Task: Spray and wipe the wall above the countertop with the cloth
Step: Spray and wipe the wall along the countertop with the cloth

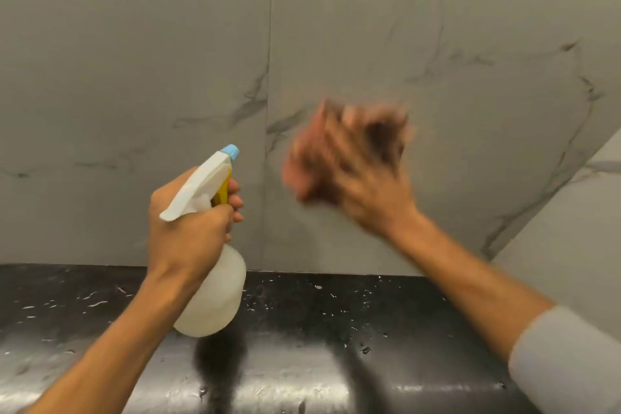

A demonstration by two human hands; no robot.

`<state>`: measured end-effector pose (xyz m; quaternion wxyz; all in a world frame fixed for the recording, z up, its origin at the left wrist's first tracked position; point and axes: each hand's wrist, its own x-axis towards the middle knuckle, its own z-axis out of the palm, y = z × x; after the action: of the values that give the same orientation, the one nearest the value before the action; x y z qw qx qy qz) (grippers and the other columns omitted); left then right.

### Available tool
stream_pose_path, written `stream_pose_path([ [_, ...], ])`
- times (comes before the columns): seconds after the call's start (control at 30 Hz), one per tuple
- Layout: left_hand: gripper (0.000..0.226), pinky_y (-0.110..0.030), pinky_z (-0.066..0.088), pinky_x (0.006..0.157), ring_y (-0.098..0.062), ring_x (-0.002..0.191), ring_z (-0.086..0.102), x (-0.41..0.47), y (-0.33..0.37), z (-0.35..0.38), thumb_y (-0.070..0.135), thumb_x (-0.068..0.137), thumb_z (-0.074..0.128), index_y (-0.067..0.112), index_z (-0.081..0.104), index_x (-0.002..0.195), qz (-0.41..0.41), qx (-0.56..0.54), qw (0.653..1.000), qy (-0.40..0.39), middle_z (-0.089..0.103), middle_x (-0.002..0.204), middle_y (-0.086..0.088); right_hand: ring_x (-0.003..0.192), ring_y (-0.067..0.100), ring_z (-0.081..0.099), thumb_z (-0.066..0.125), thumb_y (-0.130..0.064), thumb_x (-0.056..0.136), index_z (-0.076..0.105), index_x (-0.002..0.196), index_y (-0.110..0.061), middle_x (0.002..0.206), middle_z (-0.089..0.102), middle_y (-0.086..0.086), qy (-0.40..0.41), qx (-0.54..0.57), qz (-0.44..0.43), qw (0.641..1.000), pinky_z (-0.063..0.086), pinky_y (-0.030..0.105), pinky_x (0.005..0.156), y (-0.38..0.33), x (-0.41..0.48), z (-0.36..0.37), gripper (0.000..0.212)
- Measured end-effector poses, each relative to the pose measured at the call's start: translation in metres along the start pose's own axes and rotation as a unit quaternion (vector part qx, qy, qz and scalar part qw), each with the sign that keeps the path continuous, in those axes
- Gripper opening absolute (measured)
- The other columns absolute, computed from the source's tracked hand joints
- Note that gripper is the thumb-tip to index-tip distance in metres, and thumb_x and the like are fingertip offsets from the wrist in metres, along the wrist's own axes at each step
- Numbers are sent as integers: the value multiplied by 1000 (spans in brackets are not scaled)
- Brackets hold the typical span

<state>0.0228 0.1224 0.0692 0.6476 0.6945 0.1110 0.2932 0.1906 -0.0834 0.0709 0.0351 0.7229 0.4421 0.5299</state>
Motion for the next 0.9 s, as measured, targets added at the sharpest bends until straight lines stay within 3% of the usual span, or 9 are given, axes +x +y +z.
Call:
stream_pose_path([
  [0.07,40,-21,48,43,-10,57,66,-5,1,4,-19,69,53,17,70,75,2,2,1000,-6,69,65,2,146,21,29,72,-35,89,54,140,-27,158,32,1,-131,-59,-124,982,30,49,111,-17,-60,-19,55],
  [0.13,40,-21,46,43,-10,57,65,-9,4,8,-20,69,52,16,69,74,4,-1,1000,-12,68,65,3,139,25,41,61,-42,97,60,136,-27,151,41,3,-123,-79,-157,977,36,48,105,21,-60,-36,42],
  [0.33,36,-20,48,45,-9,58,65,-17,3,13,-21,73,52,11,69,79,15,2,1000,12,68,65,1,134,36,46,44,-47,105,48,144,-35,145,52,14,154,-157,188,957,27,50,112,79,90,-33,40],
  [0.4,36,-19,48,47,-10,60,65,-25,-6,13,-22,73,51,8,69,81,14,2,999,32,68,69,-3,136,38,43,46,-44,105,51,143,-33,146,50,16,182,-115,198,956,23,51,115,44,97,-16,39],
  [0.53,37,-21,47,44,-12,59,64,-38,-27,4,-23,74,52,9,69,80,-7,11,998,54,67,68,-7,145,32,30,64,-21,90,51,143,-21,157,29,9,-23,-3,-19,1000,19,52,117,-67,-13,26,54],
  [0.63,38,-18,46,46,-11,60,64,-41,-35,-7,-22,75,53,12,69,78,-10,22,999,47,67,67,-7,149,17,24,66,-15,75,18,155,-23,162,14,-1,-193,-25,-199,960,7,47,122,-107,-110,45,93],
  [0.7,38,-17,46,46,-10,60,65,-40,-36,-13,-22,75,54,12,69,79,-6,36,998,41,67,69,-8,150,15,18,68,-17,76,20,155,-24,163,16,-2,-215,-22,-233,948,2,43,122,-101,-125,48,93],
  [0.8,35,-18,48,49,-18,64,65,-31,-34,-15,-21,74,54,11,68,79,8,45,998,38,68,74,-10,151,18,17,57,-19,87,33,154,-25,164,18,-1,-135,-28,-232,963,6,43,121,-77,-78,47,71],
  [0.9,25,-32,49,53,-37,73,66,-20,-34,-10,-17,76,55,4,67,82,20,57,997,53,68,79,-18,151,22,18,51,-28,101,28,156,-25,164,20,2,23,-16,-40,999,10,50,119,-74,12,50,59],
])
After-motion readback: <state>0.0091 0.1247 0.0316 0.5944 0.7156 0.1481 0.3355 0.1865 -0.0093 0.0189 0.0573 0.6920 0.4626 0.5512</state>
